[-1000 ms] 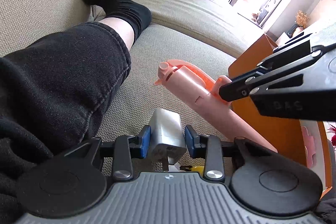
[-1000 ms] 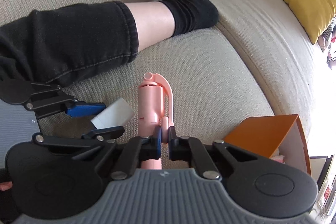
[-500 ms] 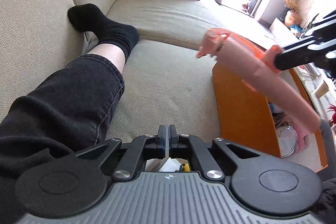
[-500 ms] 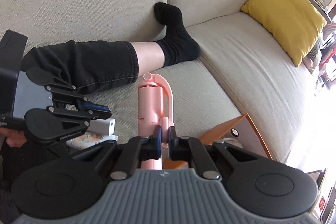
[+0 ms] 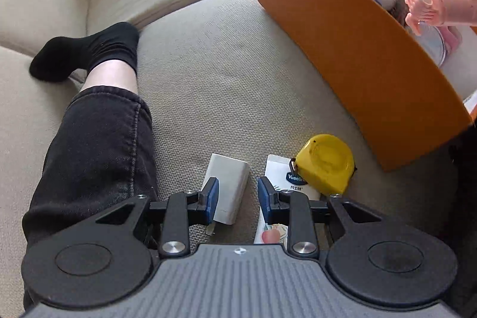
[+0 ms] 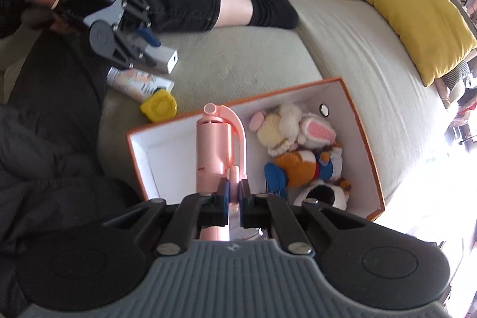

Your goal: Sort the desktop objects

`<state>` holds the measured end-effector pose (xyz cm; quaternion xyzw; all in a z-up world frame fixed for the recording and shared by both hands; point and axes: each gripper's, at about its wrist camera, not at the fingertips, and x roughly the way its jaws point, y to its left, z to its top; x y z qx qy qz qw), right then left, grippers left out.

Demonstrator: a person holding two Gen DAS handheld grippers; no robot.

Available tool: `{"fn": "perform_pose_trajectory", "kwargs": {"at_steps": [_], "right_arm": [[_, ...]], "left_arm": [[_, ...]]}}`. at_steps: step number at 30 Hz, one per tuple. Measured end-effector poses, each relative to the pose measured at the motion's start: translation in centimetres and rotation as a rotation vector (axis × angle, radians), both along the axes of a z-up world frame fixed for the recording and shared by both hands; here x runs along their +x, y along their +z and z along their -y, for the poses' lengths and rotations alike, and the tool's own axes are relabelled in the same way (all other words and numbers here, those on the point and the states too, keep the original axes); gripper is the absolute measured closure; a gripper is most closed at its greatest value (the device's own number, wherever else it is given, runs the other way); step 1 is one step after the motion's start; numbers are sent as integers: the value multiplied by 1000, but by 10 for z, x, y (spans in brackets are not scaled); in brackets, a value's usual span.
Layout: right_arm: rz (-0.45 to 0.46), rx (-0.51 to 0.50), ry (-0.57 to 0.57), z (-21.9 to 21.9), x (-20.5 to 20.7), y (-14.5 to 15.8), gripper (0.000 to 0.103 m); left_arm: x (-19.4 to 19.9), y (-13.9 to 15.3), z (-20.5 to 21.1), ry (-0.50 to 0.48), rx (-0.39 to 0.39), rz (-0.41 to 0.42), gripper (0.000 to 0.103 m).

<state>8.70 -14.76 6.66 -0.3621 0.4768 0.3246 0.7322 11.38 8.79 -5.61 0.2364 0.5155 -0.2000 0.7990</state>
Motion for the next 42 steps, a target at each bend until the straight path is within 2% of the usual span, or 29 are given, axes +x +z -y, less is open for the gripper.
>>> {"fn": "perform_pose_trajectory", "kwargs": {"at_steps": [4,9,13,16,26,31,37,42], "right_arm": [[-45,-11,72,13,-8,-15,97],[-107,-10,186,16,-12,-35,97],[-143,-2,244,16,-11,-52,97],[-164,29,270,15,-7,-62,97],[-232,158,300,11,10,-83,97],[-274,129,304,14,12,-95,96],[-299,123,309,14,15,-93,95],[-383,85,313,14,17,-96,91]], "left_arm": [[5,-5,3,-59,44,-21,69],[16,-7,5,-73,85,-61,66],[19,-15,4,-76,103,-100,57],[22,-23,4,-68,114,-112,57],[28,-29,6,-15,86,-135,57],[30,-30,6,23,64,-157,62],[25,-27,3,51,38,-158,63],[18,-22,1,77,19,-147,63]]}}
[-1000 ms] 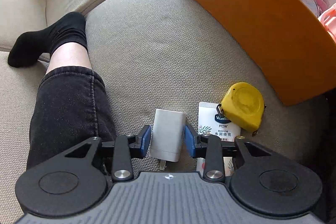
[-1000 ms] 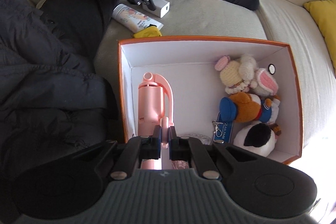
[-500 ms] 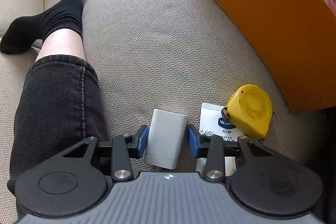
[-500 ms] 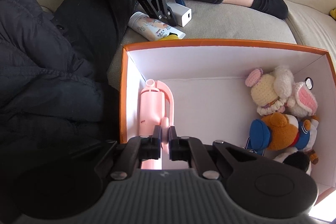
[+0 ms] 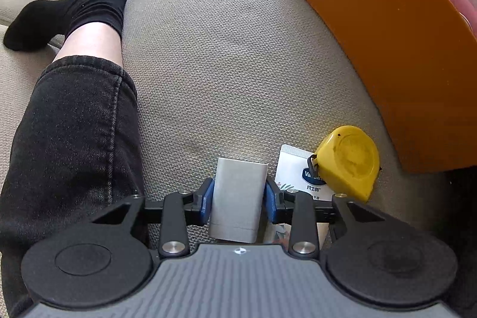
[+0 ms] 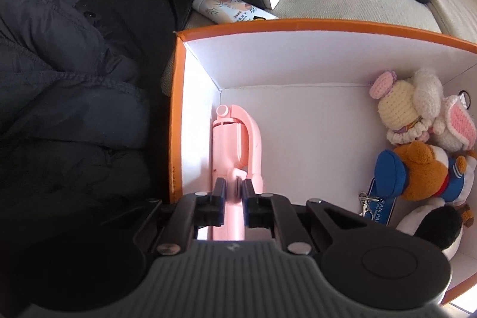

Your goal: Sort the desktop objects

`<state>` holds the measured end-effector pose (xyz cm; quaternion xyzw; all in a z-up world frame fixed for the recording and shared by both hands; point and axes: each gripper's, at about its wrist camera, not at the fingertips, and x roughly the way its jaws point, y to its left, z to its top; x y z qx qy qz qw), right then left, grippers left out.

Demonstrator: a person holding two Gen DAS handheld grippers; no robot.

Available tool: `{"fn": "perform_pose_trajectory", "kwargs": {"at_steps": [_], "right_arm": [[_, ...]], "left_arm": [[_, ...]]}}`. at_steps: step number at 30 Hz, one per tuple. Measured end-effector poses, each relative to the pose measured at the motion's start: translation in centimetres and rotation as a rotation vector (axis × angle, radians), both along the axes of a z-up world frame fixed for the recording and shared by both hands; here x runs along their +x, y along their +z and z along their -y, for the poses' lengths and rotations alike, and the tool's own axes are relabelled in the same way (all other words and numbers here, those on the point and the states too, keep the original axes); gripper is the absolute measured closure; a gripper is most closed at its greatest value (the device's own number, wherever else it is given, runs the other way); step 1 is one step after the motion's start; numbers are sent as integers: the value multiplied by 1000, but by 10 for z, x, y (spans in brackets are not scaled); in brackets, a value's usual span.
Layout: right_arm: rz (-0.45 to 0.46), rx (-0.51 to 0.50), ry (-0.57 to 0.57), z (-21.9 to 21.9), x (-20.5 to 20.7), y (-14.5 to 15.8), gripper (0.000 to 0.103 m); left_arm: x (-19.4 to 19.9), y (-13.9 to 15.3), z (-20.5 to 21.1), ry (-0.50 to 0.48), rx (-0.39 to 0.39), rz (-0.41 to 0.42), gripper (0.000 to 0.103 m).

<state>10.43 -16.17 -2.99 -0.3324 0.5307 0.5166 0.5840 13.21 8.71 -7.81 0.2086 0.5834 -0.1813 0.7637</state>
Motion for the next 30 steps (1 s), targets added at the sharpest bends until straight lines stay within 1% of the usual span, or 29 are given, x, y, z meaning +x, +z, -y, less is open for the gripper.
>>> {"fn": "perform_pose_trajectory", "kwargs": {"at_steps": [1,2,6,8,9,11,13,15,19,23,25,28,30], "right_arm": [[-18,1,-5,0,0,-1,92],[-31,2,-8,1,0,-2,96],[-36,3,-28,5,0,1,95],[-30,11,-40,8,1,5,95],[-19,14,-48,10,1,8,94],[20,34,-77,16,3,17,94],[65,58,-126,22,6,27,94],[107,89,-174,29,7,36,94],[189,118,-230,41,6,53,94],[294,78,-320,46,7,60,94],[313,82,-383,55,11,63,94],[347,91,-442,68,8,67,94],[370,92,-456,73,4,68,94]], "left_arm": [[0,2,-1,11,-6,5,64],[-1,4,-1,22,-14,12,64],[-12,20,-4,57,-74,47,64],[-15,34,-3,66,-104,68,64],[-21,47,-2,68,-127,85,64],[-27,67,6,61,-174,116,64],[-31,86,18,32,-223,149,64],[-34,101,30,-8,-249,178,64],[-40,125,69,-131,-248,241,64],[-40,128,108,-235,-259,252,64],[-37,129,126,-254,-277,240,64],[-26,120,150,-218,-313,193,64],[-15,108,162,-153,-353,141,64]]}}
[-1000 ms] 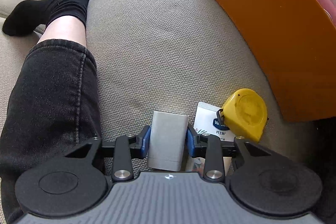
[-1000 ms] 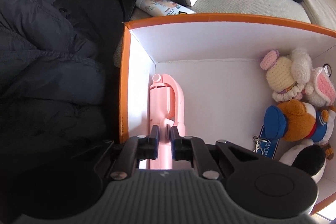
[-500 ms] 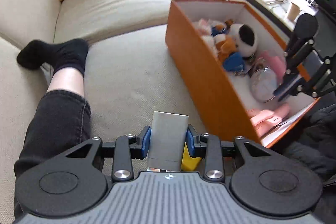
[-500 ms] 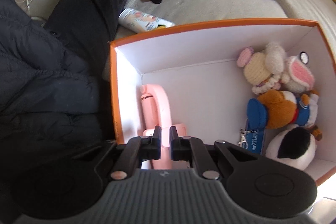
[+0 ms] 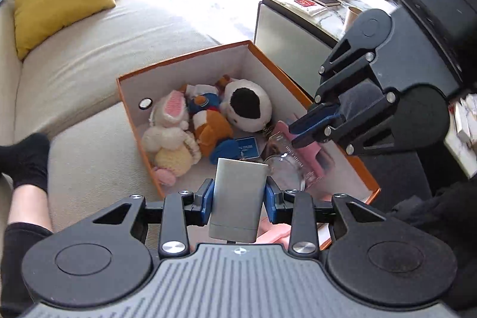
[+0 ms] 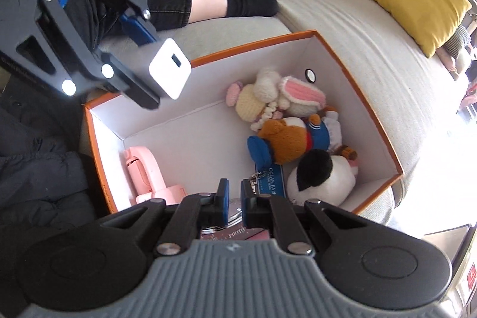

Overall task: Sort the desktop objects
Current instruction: 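Carry the white charger over the box and lower it with the left tool, then open the left tool to release the charger in the box while the right tool withdraws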

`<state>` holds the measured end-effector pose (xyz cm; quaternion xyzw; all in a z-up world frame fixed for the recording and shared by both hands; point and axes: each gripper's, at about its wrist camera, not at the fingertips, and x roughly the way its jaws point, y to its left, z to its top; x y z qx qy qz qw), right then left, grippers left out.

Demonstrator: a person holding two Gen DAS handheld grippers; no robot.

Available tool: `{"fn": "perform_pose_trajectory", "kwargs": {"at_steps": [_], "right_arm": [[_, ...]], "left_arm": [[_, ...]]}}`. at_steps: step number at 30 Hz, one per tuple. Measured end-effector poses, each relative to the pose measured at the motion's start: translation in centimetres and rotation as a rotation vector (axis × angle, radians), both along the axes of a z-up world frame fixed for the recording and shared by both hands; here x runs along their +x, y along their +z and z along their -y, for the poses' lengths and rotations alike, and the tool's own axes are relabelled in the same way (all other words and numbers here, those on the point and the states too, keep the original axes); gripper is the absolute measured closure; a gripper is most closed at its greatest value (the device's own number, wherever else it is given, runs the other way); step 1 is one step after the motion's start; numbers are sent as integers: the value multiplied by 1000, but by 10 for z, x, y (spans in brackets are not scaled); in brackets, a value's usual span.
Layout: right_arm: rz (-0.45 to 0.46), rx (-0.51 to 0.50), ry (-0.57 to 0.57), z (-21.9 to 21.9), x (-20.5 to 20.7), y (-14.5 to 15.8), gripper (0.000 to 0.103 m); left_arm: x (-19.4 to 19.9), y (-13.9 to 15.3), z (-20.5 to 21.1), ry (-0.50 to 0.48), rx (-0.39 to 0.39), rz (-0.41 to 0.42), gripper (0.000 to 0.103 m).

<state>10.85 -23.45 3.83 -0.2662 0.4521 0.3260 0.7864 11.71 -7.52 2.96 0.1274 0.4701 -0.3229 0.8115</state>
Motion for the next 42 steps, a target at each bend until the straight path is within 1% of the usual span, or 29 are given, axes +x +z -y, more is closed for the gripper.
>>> {"fn": "perform_pose_trajectory", "kwargs": {"at_steps": [2,3,7,8,9,11,12,16,19,22,24,28,29,30,33,35,37,41,42], "right_arm": [[5,-5,-7,3,-3,-3,94],[5,-10,-9,4,-3,-5,94],[23,-35,3,9,-7,-13,94],[33,-37,22,11,-9,-14,93],[36,-37,37,12,-10,-15,91],[40,-38,53,13,-12,-17,83],[41,-40,57,13,-13,-18,83],[51,-59,85,11,-14,-24,83],[69,-93,130,9,-17,-30,78],[62,-115,142,6,-17,-33,78],[55,-114,144,7,-17,-34,77],[45,-118,156,5,-18,-34,76],[40,-120,164,5,-19,-34,75],[34,-120,173,4,-19,-35,71],[12,-129,203,1,-21,-35,68],[5,-141,217,-1,-20,-37,63],[-8,-151,228,-4,-17,-40,62],[-38,-181,240,-11,-10,-50,61],[-45,-189,242,-12,-8,-53,62]], "left_arm": [[13,-14,9,69,-50,-96,64],[16,-21,13,96,-59,-127,64],[32,-48,26,209,-72,-229,64],[35,-55,27,240,-79,-260,64],[39,-62,28,267,-81,-284,64],[44,-74,31,320,-60,-304,64],[46,-80,32,341,-47,-312,64],[51,-102,34,406,-47,-372,64],[51,-112,36,421,-42,-389,64],[52,-120,35,439,-33,-395,63],[53,-124,32,462,-46,-408,63],[55,-129,23,478,-74,-427,63],[56,-128,20,473,-92,-437,63],[56,-127,18,471,-103,-442,63],[56,-123,12,456,-127,-447,62],[55,-123,8,444,-145,-456,62],[54,-124,4,433,-152,-463,63],[54,-126,1,410,-173,-474,70],[53,-126,2,402,-176,-479,70]]}}
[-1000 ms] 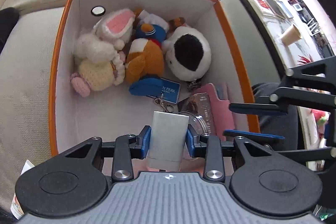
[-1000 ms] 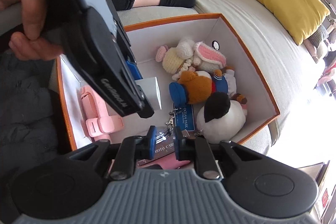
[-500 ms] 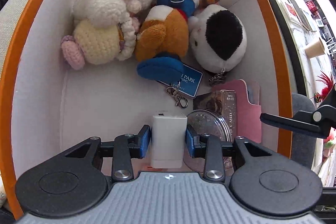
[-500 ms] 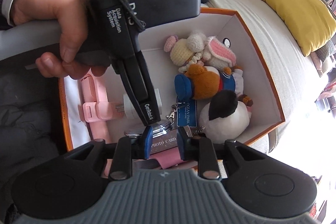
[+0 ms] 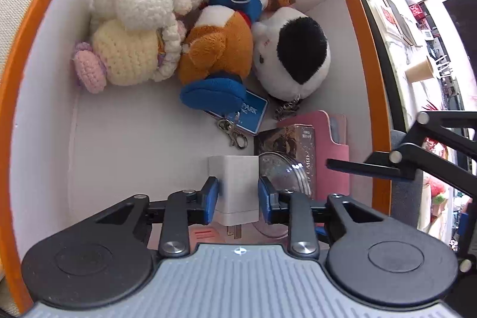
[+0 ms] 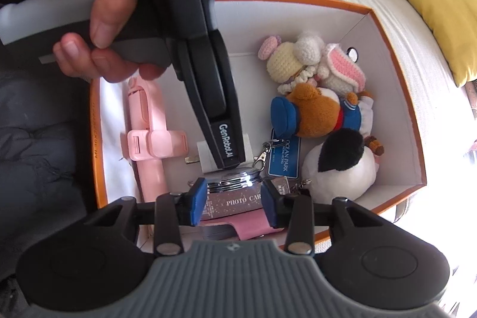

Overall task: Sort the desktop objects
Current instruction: 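Open the left tool to release the charger in the box while the right tool withdraws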

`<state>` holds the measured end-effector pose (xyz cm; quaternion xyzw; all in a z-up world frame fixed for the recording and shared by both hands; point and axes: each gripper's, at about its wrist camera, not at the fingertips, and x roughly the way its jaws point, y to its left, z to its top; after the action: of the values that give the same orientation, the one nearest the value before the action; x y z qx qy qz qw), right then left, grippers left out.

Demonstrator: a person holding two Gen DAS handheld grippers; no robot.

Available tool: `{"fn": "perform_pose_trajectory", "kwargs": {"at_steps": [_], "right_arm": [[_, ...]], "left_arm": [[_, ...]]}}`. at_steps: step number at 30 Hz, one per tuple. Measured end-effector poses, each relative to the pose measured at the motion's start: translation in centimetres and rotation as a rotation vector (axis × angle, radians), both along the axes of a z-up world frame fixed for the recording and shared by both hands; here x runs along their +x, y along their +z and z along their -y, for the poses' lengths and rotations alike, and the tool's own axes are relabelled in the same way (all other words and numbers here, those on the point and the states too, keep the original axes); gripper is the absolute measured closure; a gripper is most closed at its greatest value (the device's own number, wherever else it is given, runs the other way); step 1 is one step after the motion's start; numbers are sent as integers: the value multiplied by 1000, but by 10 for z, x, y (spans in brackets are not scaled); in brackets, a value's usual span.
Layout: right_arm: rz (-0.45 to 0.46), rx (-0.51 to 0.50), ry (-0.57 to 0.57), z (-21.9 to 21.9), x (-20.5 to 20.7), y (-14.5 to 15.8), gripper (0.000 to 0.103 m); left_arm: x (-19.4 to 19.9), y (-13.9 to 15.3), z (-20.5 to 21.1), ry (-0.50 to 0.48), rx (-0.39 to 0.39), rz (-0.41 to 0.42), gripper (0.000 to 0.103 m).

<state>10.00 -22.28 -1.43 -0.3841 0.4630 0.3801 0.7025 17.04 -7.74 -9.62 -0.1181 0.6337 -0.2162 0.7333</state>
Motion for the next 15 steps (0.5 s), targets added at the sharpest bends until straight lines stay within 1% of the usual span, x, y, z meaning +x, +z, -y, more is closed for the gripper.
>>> {"fn": "perform_pose_trajectory", "kwargs": {"at_steps": [5,10,11,13,15], "right_arm": [[-26,-19,-9,-2,5,-7,63],[-35,-24,-14,-3,5,-5,63],[-36,-23,-16,-3,5,-4,63],[-37,-25,-21,-3,6,-2,63],[-35,-26,-30,-4,5,0,63]], "left_arm": [[2,1,3,-24,-2,6,70],[0,8,5,-42,3,25,70],[0,9,15,-46,7,39,70],[-5,18,13,-56,14,79,70],[-12,31,11,-65,23,140,70]]}}
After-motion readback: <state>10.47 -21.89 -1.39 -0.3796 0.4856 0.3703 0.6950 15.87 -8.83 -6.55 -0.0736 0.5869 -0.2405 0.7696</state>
